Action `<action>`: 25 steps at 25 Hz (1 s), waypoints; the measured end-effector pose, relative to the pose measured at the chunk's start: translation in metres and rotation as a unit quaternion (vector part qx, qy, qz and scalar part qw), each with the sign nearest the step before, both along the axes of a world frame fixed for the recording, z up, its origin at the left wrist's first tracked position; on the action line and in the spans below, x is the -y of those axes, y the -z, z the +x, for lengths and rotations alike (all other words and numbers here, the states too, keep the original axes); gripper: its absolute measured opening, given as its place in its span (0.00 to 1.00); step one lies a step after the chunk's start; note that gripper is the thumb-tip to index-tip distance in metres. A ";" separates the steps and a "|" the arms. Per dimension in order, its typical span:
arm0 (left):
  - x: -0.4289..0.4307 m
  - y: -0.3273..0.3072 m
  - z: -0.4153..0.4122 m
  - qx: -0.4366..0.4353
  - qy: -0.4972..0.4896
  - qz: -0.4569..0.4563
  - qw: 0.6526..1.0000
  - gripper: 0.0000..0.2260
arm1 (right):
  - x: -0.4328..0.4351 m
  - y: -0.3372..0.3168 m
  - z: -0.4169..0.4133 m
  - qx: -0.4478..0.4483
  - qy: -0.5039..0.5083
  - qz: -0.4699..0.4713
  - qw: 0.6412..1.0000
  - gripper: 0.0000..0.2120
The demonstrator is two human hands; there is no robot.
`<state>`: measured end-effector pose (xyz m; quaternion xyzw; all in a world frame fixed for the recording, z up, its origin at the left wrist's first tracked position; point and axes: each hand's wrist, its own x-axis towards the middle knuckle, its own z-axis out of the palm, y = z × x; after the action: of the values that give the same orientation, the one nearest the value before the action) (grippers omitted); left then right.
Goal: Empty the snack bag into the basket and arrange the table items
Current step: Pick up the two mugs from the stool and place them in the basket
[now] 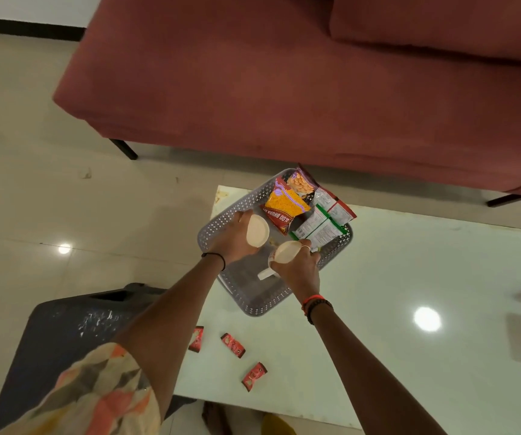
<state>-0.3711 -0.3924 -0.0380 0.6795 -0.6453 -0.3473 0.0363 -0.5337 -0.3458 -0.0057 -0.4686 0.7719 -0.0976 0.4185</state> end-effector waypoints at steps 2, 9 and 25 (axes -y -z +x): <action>0.007 0.010 -0.006 0.007 0.010 -0.001 1.000 0.44 | 0.002 0.008 -0.003 -0.004 -0.003 -0.002 1.000 0.41; 0.025 0.025 -0.009 -0.030 0.007 0.016 0.999 0.43 | 0.005 0.022 -0.011 -0.004 -0.003 0.006 1.000 0.41; 0.030 0.026 -0.011 -0.062 -0.005 0.016 0.998 0.49 | 0.028 0.033 0.006 -0.029 0.014 0.055 0.998 0.45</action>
<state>-0.3822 -0.4224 -0.0639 0.6603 -0.6326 -0.3991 0.0670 -0.5274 -0.3741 -0.0388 -0.4368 0.7945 -0.0469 0.4193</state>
